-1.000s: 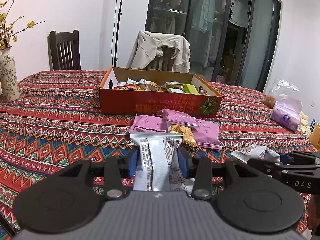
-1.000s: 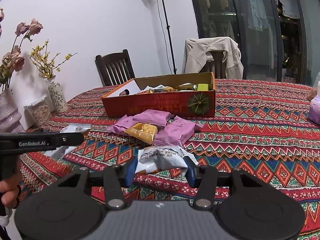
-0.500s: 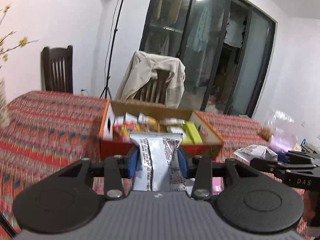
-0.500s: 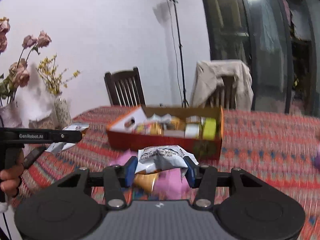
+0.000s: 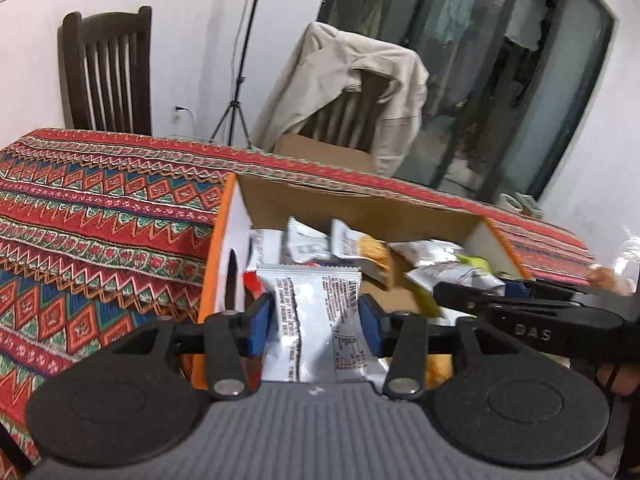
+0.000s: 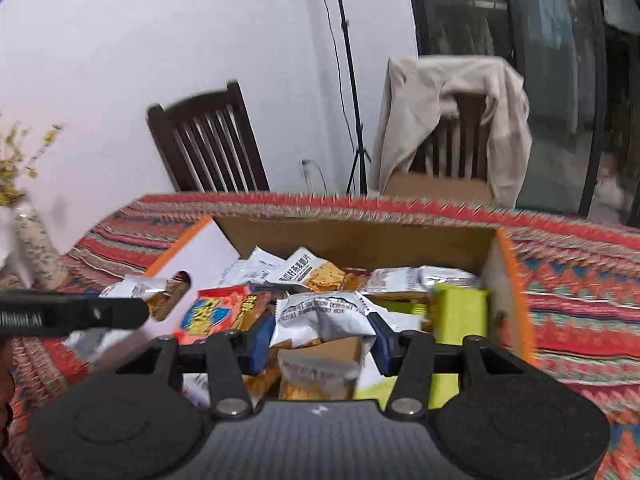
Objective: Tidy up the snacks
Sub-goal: 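Carry both packets into the orange box and open both grippers, then move both tools back toward the pink packets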
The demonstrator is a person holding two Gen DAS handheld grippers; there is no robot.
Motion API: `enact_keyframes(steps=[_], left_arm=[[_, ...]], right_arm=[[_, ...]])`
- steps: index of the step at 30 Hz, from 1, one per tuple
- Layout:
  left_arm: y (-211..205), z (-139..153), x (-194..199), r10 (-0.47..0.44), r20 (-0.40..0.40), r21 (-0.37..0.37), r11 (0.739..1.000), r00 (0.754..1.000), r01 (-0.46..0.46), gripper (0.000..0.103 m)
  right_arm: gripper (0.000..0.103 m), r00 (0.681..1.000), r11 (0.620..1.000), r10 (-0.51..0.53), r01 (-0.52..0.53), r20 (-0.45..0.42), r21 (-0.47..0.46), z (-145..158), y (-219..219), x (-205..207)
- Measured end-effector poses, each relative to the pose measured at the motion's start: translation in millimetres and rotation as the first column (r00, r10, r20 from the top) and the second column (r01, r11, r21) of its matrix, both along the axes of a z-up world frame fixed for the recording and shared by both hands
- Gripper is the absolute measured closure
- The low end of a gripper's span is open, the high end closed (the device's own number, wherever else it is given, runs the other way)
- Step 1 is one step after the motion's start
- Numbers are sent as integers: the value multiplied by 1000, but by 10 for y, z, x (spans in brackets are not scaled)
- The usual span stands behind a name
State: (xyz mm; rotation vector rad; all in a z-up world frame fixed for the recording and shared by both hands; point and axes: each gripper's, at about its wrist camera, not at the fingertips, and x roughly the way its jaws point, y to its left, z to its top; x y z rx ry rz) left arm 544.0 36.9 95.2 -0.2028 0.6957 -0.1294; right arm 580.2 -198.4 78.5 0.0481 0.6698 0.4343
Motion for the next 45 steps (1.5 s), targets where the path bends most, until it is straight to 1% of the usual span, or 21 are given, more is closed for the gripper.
enact_keyframes(steps=[1,2,3,4,8,10,13,16,20,22,25,27,29,32,33,34,38,40,42,45], left_arm=[[2,-33,50,8,-3,-4,1000,1000,-8,28],[16,-59,84,28,-8,-3,1000,1000,-28,24],[42,-68,87,36,-10,-6,999,999,-36,22],[59,-68,94,36,-10,-13,999,999,-36,22],[138,-45,50,8,-4,-12,1000,1000,-8,22],[129,1,20,8,0,0,1000,1000,-8,22],[101,103,-97,3,28,22,1000,1000,-4,22],[58,259,-319,-18,60,44,999,998,16,22],[-47,506,-812,-42,143,85,996,989,30,19],[-85,619,-1113,-59,193,96,995,979,41,16],[-154,731,-1603,-78,259,115,992,963,49,13],[-196,738,-1922,-84,282,111,992,956,54,11],[-245,702,-2211,-78,291,107,993,953,49,10],[-329,604,-2657,-69,319,127,991,945,30,9],[-361,567,-2804,-64,330,135,991,942,20,8],[-390,526,-2944,-58,339,137,990,939,11,8],[-470,345,-3316,-42,332,136,991,942,-4,5],[-510,211,-3450,-47,312,150,989,949,-1,5],[-568,62,-3577,-62,290,185,983,955,8,5],[-600,-146,-3656,-77,232,203,979,970,29,5]], right_arm=[[43,1000,1000,-2,2,-16,2,-61,61,97],[38,999,1000,-10,11,-30,7,-120,114,201],[24,999,1000,-20,20,-40,10,-163,153,267],[21,998,999,-30,30,-49,9,-197,185,322],[21,998,998,-37,39,-57,45,-237,191,333],[21,998,999,-36,38,-44,38,-211,169,292],[21,999,999,-42,43,-11,27,-103,110,206],[21,999,999,-31,30,33,29,91,1,8],[21,992,1000,2,0,125,-19,393,-163,-423],[20,985,999,17,-11,171,-38,536,-278,-717],[18,974,999,32,-24,225,-38,714,-493,-1197],[16,965,999,37,-30,260,-31,797,-642,-1548],[15,956,999,40,-33,289,-28,849,-779,-1911],[12,946,999,39,-31,321,-29,848,-950,-2477],[9,945,999,40,-32,325,-28,837,-993,-2626],[6,947,999,33,-29,320,-19,813,-1039,-2782],[5,957,1000,-12,9,289,13,649,-1175,-3300],[5,967,999,-34,28,254,29,509,-1208,-3490],[5,976,999,-44,36,214,38,357,-1216,-3646],[5,989,998,-54,49,135,36,102,-1209,-3851]])
